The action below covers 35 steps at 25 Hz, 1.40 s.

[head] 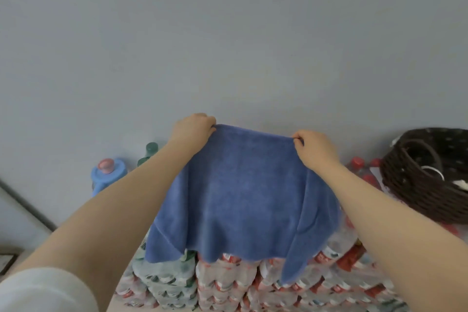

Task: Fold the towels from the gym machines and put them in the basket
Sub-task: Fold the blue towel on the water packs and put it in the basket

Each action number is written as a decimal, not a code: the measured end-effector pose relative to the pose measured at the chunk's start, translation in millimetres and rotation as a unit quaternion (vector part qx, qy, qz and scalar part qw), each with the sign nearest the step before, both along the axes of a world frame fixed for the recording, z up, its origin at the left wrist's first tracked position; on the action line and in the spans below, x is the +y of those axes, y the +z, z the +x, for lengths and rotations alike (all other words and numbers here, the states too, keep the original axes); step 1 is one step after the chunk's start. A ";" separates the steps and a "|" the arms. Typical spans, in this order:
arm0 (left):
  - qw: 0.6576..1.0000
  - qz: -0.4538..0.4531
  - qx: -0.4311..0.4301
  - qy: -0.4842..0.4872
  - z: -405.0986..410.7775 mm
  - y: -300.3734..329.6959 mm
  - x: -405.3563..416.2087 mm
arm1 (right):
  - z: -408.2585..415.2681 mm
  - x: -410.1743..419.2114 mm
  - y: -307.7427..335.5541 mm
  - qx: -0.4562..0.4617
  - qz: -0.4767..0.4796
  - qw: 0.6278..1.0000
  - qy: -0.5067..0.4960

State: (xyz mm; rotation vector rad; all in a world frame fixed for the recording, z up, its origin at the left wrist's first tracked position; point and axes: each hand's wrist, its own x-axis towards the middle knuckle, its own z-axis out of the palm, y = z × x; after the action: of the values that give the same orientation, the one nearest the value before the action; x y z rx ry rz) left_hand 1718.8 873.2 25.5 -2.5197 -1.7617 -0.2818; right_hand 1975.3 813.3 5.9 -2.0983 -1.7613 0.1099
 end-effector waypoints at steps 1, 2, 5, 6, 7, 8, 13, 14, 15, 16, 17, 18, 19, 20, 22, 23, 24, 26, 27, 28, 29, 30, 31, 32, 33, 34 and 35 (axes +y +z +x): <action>1.000 0.006 0.015 0.024 8.7 -0.9 11.8 | 7.7 17.9 -6.1 0.009 0.003 1.000 0.014; 0.999 0.013 0.023 0.039 15.5 -4.9 23.5 | 13.9 33.1 -11.7 0.022 0.004 1.000 0.020; 0.997 0.025 0.033 0.071 30.1 -20.3 41.9 | 24.2 63.4 -29.4 0.039 -0.009 0.999 0.023; 0.995 0.059 0.047 0.069 32.2 -28.7 46.3 | 25.2 69.1 -36.0 0.035 -0.020 0.999 0.024; 0.991 0.075 0.080 0.071 36.0 -35.1 47.5 | 26.2 73.2 -42.9 0.028 -0.036 0.999 0.026; 0.986 0.092 0.107 0.089 40.9 -41.1 48.8 | 28.9 77.0 -51.7 0.023 -0.059 0.998 0.026; 0.982 -0.047 -0.020 -0.184 108.1 -84.1 19.7 | 48.2 73.7 -79.7 0.116 -0.147 0.981 0.046; 0.969 -0.076 -0.028 -0.233 121.6 -91.4 10.6 | 54.9 70.9 -78.0 0.128 -0.158 0.978 0.049; 0.958 -0.119 -0.018 -0.262 133.6 -97.9 2.6 | 63.5 66.5 -74.6 0.132 -0.175 0.974 0.059; 0.952 -0.156 -0.008 -0.263 141.7 -104.9 -1.7 | 73.5 60.8 -71.7 0.139 -0.202 0.966 0.076; 0.950 -0.180 0.003 -0.256 145.9 -113.5 -2.9 | 83.6 53.8 -67.7 0.159 -0.231 0.955 0.100; 0.952 -0.182 0.008 -0.246 149.4 -117.0 -5.3 | 96.0 46.5 -64.6 0.187 -0.252 0.942 0.120; 0.956 -0.168 0.017 -0.240 150.2 -119.2 -6.0 | 106.8 39.8 -60.8 0.214 -0.260 0.931 0.138; 0.960 -0.152 0.025 -0.236 150.4 -121.7 -5.7 | 117.0 33.6 -58.6 0.242 -0.255 0.925 0.141; 0.961 -0.147 0.024 -0.235 150.9 -124.1 -5.3 | 132.0 24.3 -54.1 0.293 -0.229 0.921 0.118; 0.959 -0.153 0.034 -0.238 152.1 -124.0 -6.0 | 138.0 22.9 -52.4 0.295 -0.228 0.922 0.105; 0.958 -0.157 0.045 -0.237 153.3 -123.5 -6.5 | 144.5 25.6 -51.8 0.254 -0.240 0.932 0.100; 0.960 -0.160 0.046 -0.223 158.3 -121.6 -7.1 | 154.2 38.6 -47.4 0.097 -0.269 0.954 0.090; 0.962 -0.165 0.044 -0.213 160.5 -121.0 -6.6 | 154.6 47.4 -43.7 0.015 -0.262 0.962 0.072; 0.963 -0.170 0.042 -0.203 161.7 -119.9 -5.9 | 151.7 55.4 -40.0 -0.060 -0.238 0.968 0.046; 0.965 -0.174 0.035 -0.192 160.8 -119.0 -6.0 | 144.8 61.0 -37.3 -0.136 -0.198 0.970 0.019; 0.966 -0.180 0.027 -0.181 157.1 -118.5 -6.9 | 134.8 64.9 -36.5 -0.214 -0.158 0.964 0.001; 0.969 -0.183 0.013 -0.164 151.2 -115.8 -7.5 | 121.8 65.3 -36.3 -0.271 -0.129 0.954 -0.010; 0.973 -0.180 -0.016 -0.142 142.2 -113.6 -6.3 | 106.0 62.2 -38.1 -0.296 -0.109 0.949 -0.010; 0.977 -0.169 -0.051 -0.118 128.4 -110.5 -5.1 | 85.6 57.6 -40.8 -0.295 -0.092 0.951 0.009; 0.982 -0.137 -0.083 -0.104 114.5 -105.5 -5.8 | 64.4 52.8 -42.5 -0.273 -0.075 0.958 0.049; 0.987 -0.089 -0.093 -0.096 99.7 -101.5 -6.6 | 41.8 48.7 -43.5 -0.236 -0.063 0.964 0.107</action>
State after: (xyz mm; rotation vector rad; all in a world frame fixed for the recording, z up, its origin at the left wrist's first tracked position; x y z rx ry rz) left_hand 1818.5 866.6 -76.0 -2.8833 -1.6731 -0.3965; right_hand 2017.1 861.9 -37.5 -2.1398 -2.3118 -0.2462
